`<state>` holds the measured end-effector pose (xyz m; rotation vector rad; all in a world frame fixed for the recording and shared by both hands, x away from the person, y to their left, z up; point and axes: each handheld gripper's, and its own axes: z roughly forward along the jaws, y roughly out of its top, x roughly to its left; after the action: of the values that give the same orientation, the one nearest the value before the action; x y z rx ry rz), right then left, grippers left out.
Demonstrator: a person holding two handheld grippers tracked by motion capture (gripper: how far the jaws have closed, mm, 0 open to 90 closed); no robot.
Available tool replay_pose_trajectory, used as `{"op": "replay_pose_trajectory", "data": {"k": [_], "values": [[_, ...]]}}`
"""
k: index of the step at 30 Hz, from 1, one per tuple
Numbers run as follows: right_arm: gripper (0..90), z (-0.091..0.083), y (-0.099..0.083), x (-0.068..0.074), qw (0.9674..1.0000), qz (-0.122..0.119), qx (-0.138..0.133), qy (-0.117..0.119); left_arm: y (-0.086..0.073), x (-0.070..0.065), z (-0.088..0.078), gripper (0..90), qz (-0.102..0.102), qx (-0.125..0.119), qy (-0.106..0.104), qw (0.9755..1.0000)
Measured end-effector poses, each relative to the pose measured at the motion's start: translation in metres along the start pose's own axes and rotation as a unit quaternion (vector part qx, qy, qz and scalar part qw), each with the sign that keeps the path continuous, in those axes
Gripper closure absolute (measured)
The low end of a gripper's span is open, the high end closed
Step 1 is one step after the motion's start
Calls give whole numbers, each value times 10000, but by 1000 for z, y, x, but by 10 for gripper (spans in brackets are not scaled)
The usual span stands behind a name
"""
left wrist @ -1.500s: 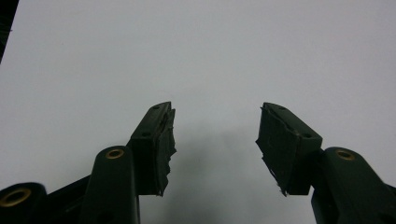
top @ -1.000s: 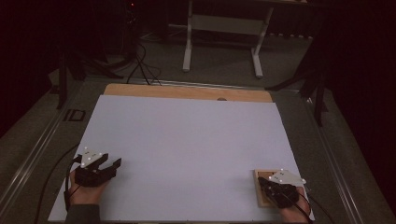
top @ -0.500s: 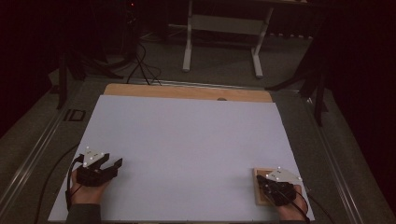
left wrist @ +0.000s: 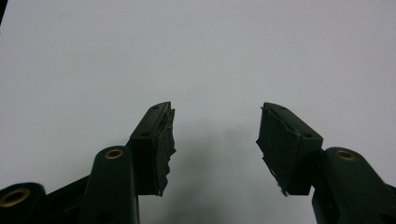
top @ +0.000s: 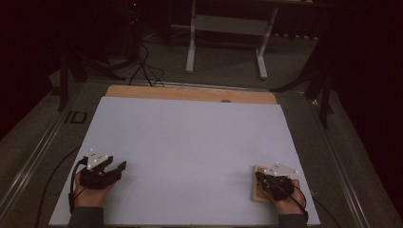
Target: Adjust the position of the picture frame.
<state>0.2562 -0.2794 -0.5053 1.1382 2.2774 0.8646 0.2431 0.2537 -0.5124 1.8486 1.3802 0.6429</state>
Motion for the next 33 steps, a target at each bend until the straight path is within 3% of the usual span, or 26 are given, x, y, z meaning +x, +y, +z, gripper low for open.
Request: {"op": "replay_pose_trajectory", "data": {"k": [10,19,33], "values": [[899,12,12,-2,9998,62,1,170,1,-2,4,449,58,45,-17,10000],[900,26,26,3,9998,-2,2,179,1,-2,4,449,56,37,-22,10000],[899,51,53,17,9991,-240,-34,336,2,-3,6,449,92,55,-21,9999]]}}
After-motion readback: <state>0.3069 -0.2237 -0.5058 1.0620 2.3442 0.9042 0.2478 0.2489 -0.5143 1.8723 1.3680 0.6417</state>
